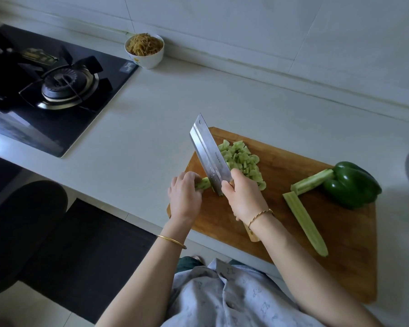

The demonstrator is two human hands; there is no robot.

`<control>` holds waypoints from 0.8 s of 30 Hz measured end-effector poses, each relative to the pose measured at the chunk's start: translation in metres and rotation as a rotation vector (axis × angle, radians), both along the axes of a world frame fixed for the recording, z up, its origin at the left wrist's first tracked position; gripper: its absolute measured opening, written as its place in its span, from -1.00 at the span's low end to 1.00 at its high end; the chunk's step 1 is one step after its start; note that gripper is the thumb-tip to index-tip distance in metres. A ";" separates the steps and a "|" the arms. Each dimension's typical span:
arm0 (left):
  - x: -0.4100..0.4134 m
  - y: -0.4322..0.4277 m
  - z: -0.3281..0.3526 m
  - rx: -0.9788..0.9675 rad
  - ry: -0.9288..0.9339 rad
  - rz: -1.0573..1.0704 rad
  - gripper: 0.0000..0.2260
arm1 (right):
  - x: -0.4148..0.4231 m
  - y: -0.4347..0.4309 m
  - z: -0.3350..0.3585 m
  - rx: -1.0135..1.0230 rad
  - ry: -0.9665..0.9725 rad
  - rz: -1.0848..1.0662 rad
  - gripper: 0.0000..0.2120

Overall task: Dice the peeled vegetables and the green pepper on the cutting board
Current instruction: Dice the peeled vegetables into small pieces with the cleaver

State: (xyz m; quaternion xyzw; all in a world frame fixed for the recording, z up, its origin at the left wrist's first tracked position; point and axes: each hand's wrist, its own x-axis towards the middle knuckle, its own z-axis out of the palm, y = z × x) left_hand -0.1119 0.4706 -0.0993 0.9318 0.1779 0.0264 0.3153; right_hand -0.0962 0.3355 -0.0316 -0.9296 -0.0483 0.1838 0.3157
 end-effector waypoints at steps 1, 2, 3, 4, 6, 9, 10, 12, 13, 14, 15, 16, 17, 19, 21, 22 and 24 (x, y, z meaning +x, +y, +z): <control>0.000 0.000 -0.001 -0.001 -0.003 0.001 -0.82 | -0.001 0.000 0.000 -0.008 0.009 0.008 -0.84; 0.000 0.000 -0.001 -0.002 -0.006 0.002 -0.83 | -0.002 0.000 -0.001 -0.020 0.016 0.015 -0.85; 0.000 0.000 -0.001 -0.004 -0.008 0.003 -0.84 | -0.002 0.001 -0.001 -0.031 0.020 0.017 -0.85; 0.001 0.000 -0.002 -0.005 -0.008 0.004 -0.84 | -0.002 0.002 -0.002 -0.039 0.027 0.016 -0.85; 0.001 0.000 -0.002 -0.007 -0.004 0.001 -0.84 | -0.001 0.005 -0.004 -0.052 0.051 0.012 -0.83; 0.000 0.002 -0.002 -0.011 -0.005 -0.009 -0.84 | -0.001 0.007 -0.008 -0.054 0.064 -0.001 -0.83; -0.001 0.003 -0.002 -0.010 -0.005 -0.011 -0.83 | -0.002 0.006 -0.009 -0.039 0.063 -0.013 -0.83; -0.002 0.004 -0.002 -0.012 -0.008 -0.007 -0.79 | -0.003 0.004 -0.010 -0.007 0.048 -0.040 -0.84; -0.003 0.004 -0.001 -0.015 -0.010 -0.003 -0.77 | -0.003 0.002 -0.009 0.002 0.039 -0.051 -0.84; -0.003 0.003 -0.001 -0.016 -0.012 0.001 -0.76 | -0.002 0.001 -0.009 0.009 0.030 -0.057 -0.84; -0.003 0.003 -0.001 -0.016 -0.014 0.007 -0.76 | -0.002 0.000 -0.008 0.016 0.023 -0.057 -0.83; -0.003 0.002 -0.001 -0.016 -0.016 0.013 -0.77 | -0.002 -0.001 -0.006 0.023 0.017 -0.052 -0.83; -0.003 0.002 -0.001 -0.014 -0.019 0.020 -0.78 | -0.002 -0.002 -0.005 0.028 0.013 -0.046 -0.82; -0.002 0.002 -0.002 -0.012 -0.019 0.028 -0.79 | -0.003 -0.002 -0.004 0.030 0.009 -0.033 -0.82; -0.001 0.002 -0.003 -0.016 -0.017 0.029 -0.81 | -0.004 -0.001 -0.003 0.026 0.018 -0.022 -0.82; -0.001 0.002 -0.004 -0.019 -0.018 0.028 -0.81 | -0.004 0.000 -0.003 0.020 0.023 -0.016 -0.83; 0.000 0.002 -0.005 -0.017 -0.025 0.027 -0.82 | -0.004 0.000 -0.003 0.004 0.025 -0.010 -0.83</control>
